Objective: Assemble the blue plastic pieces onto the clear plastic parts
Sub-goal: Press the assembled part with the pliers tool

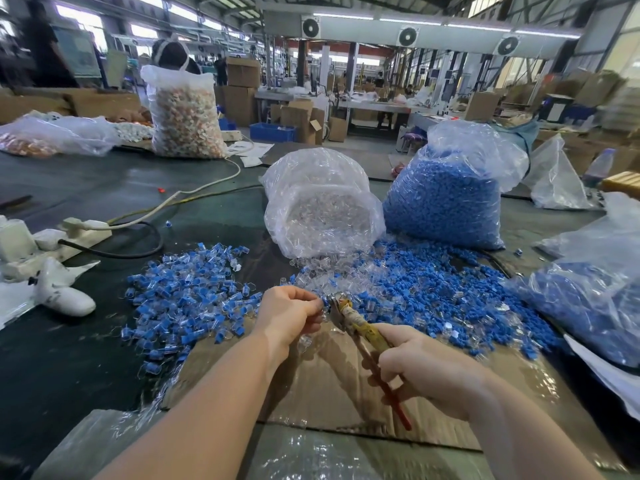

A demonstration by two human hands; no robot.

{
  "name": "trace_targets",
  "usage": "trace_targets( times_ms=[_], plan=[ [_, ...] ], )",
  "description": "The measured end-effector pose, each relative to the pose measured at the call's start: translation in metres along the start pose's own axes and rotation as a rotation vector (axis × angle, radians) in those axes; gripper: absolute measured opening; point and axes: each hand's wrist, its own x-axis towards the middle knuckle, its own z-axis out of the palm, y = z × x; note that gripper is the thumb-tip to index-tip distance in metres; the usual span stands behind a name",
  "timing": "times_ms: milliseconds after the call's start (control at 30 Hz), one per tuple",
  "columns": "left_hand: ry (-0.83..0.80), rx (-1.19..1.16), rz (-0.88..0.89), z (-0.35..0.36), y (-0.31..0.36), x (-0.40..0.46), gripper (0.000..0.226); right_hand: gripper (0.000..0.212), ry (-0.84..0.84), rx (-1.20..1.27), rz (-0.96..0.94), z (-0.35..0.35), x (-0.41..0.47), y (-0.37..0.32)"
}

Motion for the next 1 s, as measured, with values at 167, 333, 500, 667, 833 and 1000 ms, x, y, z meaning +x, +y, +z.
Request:
trace_targets(
  times_ms=[167,333,500,667,833,1000],
  plan=[
    [-0.029,-0.039,-0.020,0.000,0.005,-0.002,0.002,0.040,-0.015,0.087,0.007,-0.004,-0.003,0.000],
    [-0.030,-0.018,-0.006,0.002,0.005,-0.003,0.003,0.046,-0.028,0.063,0.002,-0.001,-0.003,-0.002],
    [-0.031,-0.036,-0.011,0.003,0.002,-0.003,0.005,0.032,0.032,-0.004,-0.031,0.003,-0.001,0.001],
    [-0.016,-0.055,-0.001,0.006,-0.001,-0.005,0.003,0.025,0.114,-0.068,-0.057,0.006,-0.001,0.002],
    [-0.001,-0.096,-0.003,0.011,-0.002,-0.007,0.006,0.030,0.172,-0.154,-0.115,0.009,-0.003,0.002],
    [0.010,-0.099,-0.003,0.013,-0.003,-0.006,0.006,0.026,0.212,-0.180,-0.111,0.012,0.000,0.004]
  ],
)
